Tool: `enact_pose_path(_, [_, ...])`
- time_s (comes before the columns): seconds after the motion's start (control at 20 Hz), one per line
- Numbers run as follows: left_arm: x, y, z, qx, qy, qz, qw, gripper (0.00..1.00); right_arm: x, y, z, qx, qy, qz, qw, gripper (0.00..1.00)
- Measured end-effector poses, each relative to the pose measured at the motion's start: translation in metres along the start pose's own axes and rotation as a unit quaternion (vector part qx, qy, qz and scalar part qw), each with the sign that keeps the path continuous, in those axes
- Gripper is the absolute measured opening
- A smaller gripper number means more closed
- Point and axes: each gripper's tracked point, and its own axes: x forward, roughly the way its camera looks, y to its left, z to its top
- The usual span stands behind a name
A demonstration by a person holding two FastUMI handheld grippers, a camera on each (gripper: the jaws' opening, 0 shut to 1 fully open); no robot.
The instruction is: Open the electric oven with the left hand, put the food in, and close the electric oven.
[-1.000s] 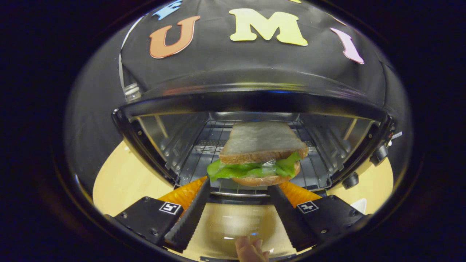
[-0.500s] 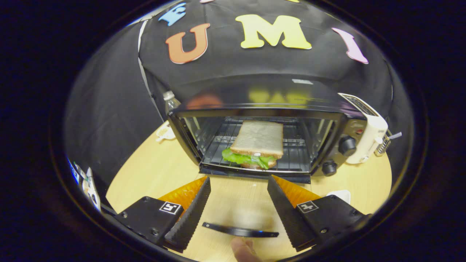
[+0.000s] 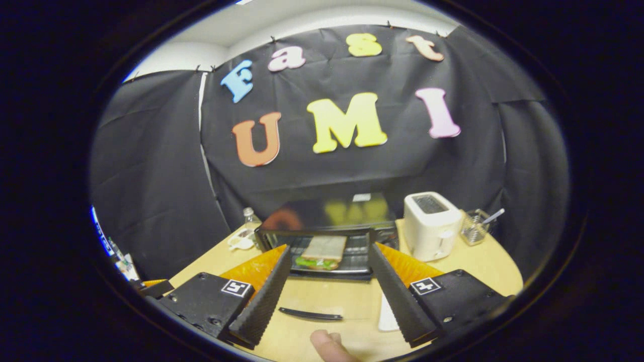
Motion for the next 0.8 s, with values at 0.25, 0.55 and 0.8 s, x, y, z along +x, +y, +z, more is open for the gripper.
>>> enact_pose_path(0.25, [0.047,-0.042,-0.034,-0.011,0.041,-0.046,0.998,0.93,-0.055,-0.054,0.051,-0.034,-0.086,-0.066,0.993,0.99])
enact_pose_path(0.55, [0.071,-0.093,-0.072,-0.046,0.107,-0.087,0.989,0.93,-0.122,-0.115,0.075,-0.019,-0.113,-0.116,0.987,0.99])
enact_pose_path(0.8, [0.071,-0.123,-0.103,-0.016,0.145,-0.095,0.985,0.93,-0.155,-0.13,0.082,-0.022,-0.144,-0.125,0.981,1.0])
